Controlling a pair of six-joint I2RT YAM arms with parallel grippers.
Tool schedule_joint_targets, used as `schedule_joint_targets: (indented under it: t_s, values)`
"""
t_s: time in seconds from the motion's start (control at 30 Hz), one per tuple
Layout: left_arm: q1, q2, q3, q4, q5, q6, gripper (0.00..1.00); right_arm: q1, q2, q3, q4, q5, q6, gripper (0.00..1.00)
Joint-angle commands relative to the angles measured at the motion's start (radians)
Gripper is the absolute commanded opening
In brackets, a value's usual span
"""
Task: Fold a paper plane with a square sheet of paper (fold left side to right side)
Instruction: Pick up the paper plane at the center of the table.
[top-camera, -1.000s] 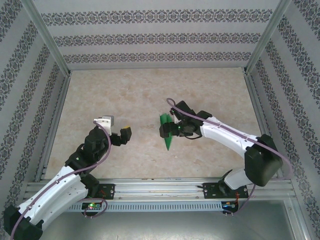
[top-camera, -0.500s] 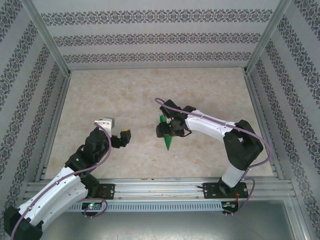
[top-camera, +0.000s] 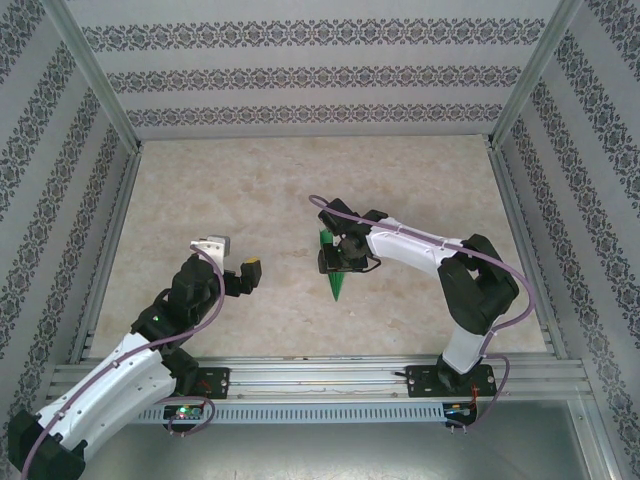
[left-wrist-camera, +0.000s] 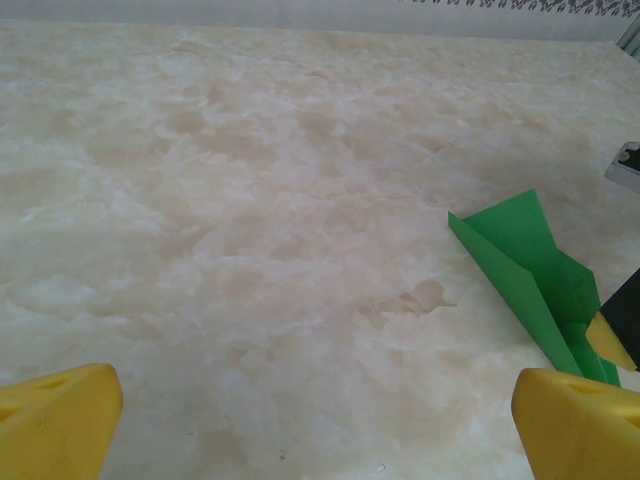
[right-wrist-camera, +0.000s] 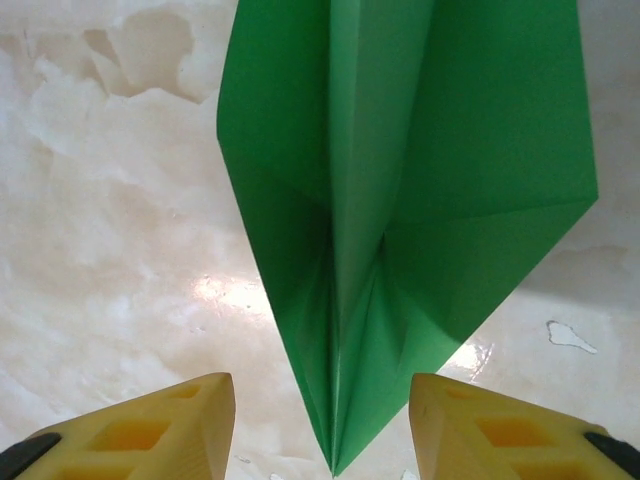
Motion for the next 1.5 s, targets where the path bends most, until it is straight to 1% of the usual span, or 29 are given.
schedule_joint_targets:
  t_s: [0.0,0.17,0.6,0.7,1.47]
  values:
    - [0.016,0.007,0.005,-0.013,-0.016,0.024,1.00,-0.009,0.019,0.009,-0.023,0.014,-0.001,0.47]
    - [0.016,0.022,0.010,-0.002,-0.013,0.024,1.00,-0.015,0.024,0.002,-0.020,0.013,-0.002,0.44]
    - [0.015,0.033,0.013,0.001,-0.015,0.024,1.00,-0.021,0.044,0.000,-0.011,0.010,-0.003,0.43]
    - [0.016,0.033,0.013,0.001,-0.014,0.024,1.00,-0.021,0.050,-0.001,-0.007,0.005,-0.002,0.39]
    - [0.016,0.033,0.012,-0.007,-0.019,0.029,1.00,-0.012,0.085,0.018,0.005,-0.015,0.008,0.30]
